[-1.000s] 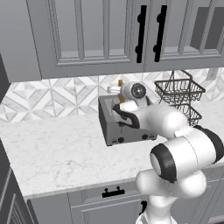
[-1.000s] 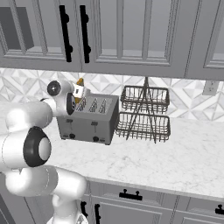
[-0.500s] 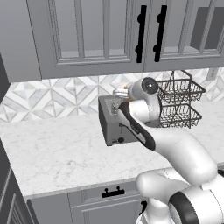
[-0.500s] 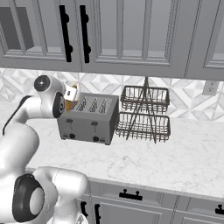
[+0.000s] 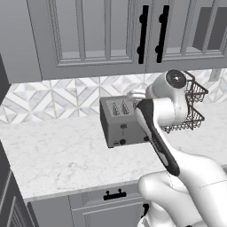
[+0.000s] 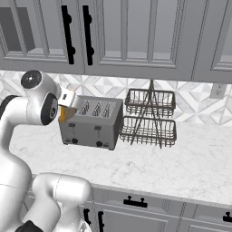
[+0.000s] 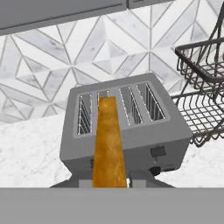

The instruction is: Start the toaster. Once the lever pops up, take the bread to the plate on the dining counter.

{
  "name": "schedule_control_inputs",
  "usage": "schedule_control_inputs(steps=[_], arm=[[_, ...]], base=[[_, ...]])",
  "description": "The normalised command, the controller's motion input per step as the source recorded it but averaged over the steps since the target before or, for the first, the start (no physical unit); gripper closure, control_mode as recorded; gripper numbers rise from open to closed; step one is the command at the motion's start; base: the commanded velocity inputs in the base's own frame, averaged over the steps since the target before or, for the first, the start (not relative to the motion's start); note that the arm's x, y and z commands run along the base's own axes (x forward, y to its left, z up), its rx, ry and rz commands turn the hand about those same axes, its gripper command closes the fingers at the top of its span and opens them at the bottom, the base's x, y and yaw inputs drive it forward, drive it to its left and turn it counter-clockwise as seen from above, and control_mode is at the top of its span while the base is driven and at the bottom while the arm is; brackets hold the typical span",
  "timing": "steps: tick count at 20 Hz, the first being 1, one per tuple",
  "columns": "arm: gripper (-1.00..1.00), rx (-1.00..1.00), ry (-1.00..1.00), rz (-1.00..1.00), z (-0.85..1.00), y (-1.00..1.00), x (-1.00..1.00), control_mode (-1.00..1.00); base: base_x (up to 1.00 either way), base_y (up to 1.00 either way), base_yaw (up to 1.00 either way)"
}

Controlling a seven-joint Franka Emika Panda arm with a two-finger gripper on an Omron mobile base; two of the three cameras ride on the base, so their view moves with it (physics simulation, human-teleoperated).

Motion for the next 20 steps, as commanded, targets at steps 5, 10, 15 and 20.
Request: schedule_control_inputs(steps=[5,10,15,20], arm=[[1.00,0.00,0.18,0.00,0.34,-0.17,-0.58,-1.00],[1.00,-0.03,0.14,0.00,0.10,-0.10,-0.64,-1.00],[1.00,-0.05,0.13,0.00,0.00,0.00,-0.44,-1.00],[1.00,-0.04,0.08,-0.01,0.00,0.00,-0.60,-1.00]], base=[[0.00,0.00,0.00],[0.00,0.00,0.00],[0.00,0.00,0.00],[0.00,0.00,0.00]])
